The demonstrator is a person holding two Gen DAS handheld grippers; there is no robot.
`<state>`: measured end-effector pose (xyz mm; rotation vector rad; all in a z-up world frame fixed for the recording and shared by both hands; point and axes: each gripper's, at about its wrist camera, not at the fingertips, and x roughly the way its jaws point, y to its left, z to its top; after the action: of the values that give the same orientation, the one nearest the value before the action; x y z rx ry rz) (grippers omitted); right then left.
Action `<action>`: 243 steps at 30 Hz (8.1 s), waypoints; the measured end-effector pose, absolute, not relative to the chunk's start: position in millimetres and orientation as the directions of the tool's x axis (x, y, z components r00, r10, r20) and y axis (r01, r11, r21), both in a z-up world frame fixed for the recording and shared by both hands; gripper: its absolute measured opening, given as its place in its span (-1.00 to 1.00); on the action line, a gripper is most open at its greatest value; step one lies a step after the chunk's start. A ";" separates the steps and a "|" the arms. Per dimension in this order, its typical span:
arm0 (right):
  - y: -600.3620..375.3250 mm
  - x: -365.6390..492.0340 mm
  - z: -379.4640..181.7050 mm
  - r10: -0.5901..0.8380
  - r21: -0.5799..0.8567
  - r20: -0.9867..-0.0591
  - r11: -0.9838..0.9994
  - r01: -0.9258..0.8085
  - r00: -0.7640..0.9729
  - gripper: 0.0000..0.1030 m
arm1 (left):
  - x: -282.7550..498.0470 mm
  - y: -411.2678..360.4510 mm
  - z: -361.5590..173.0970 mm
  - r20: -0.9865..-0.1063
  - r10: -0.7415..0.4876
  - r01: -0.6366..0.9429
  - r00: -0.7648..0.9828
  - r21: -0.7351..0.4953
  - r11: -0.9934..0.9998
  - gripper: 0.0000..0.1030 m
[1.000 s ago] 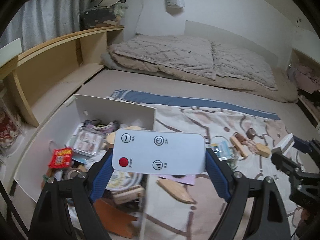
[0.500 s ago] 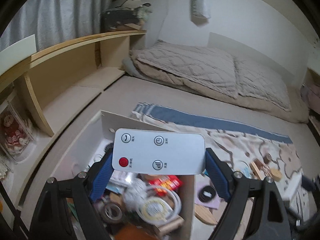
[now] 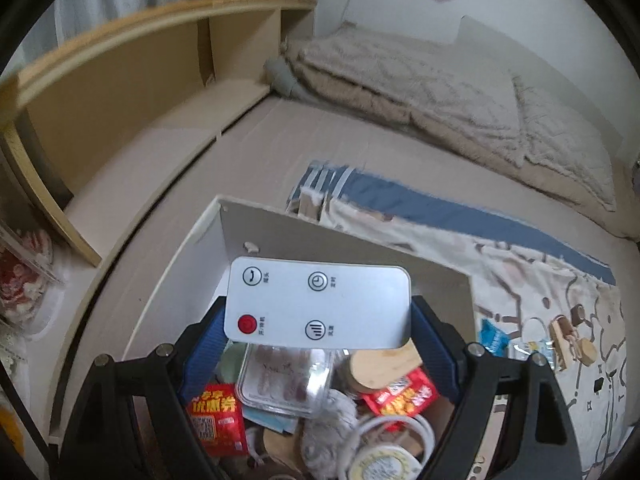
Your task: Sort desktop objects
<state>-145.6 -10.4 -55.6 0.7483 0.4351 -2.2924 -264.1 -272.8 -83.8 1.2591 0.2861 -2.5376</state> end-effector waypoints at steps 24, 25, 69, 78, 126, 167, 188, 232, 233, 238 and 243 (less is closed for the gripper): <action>-75.8 -200.5 -70.7 -0.461 -0.111 -0.645 -0.732 0.672 -0.609 0.28 | -315.4 -310.8 -148.8 -0.888 -0.204 0.450 -0.413 -0.004 -0.893 0.69; -77.2 -202.3 -71.4 -0.461 -0.106 -0.646 -0.735 0.669 -0.608 0.28 | -315.1 -311.5 -150.2 -0.889 -0.206 0.451 -0.408 0.000 -0.892 0.69; -189.8 -330.9 -133.1 -0.302 0.027 -0.841 -0.852 0.523 -0.449 0.28 | -215.6 -304.0 8.7 -0.544 -0.286 0.371 -0.789 -0.051 -0.927 0.96; -200.3 -327.7 -140.9 -0.334 0.029 -0.824 -0.832 0.553 -0.459 0.29 | -211.7 -315.2 -2.7 -0.547 -0.286 0.387 -0.787 -0.077 -0.919 0.96; -42.1 -227.8 -32.4 -0.448 0.018 -0.540 -0.853 0.522 -0.713 1.00 | -139.6 -239.8 20.1 -0.532 -0.314 0.377 -0.786 -0.011 -0.926 0.96; 101.4 -119.3 -22.5 -0.326 -0.129 -0.495 -0.889 0.439 -0.805 1.00 | -75.0 -124.2 25.2 -0.482 -0.192 0.200 -0.855 0.034 -0.979 0.97; 154.3 -137.6 -35.8 -0.249 -0.068 -0.520 -0.941 0.331 -0.817 1.00 | -108.4 -73.8 7.0 -0.511 -0.117 0.097 -0.851 0.066 -0.993 0.97; 178.7 -244.0 -150.5 -0.170 0.063 -0.810 -0.977 0.206 -0.561 -0.35 | -158.9 1.3 -116.3 -0.756 -0.057 -0.236 -0.653 0.274 -0.932 0.96; 172.2 -245.9 -154.4 -0.182 0.068 -0.817 -0.973 0.221 -0.548 -0.45 | -156.0 -2.5 -114.3 -0.751 -0.047 -0.244 -0.658 0.272 -0.931 0.96; 135.5 -254.1 -171.7 -0.270 0.130 -0.841 -0.942 0.309 -0.469 -0.69 | -144.3 -18.9 -105.3 -0.715 -0.056 -0.243 -0.697 0.309 -0.920 0.96; 92.9 -256.9 -183.2 -0.323 0.162 -0.851 -0.911 0.379 -0.413 -0.78 | -138.9 -40.9 -101.1 -0.723 -0.052 -0.227 -0.689 0.283 -0.932 0.96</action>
<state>-256.9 92.9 -183.2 1.3902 0.0778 -2.3377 -138.9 -40.9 -101.1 1.2695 -0.5768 -2.9231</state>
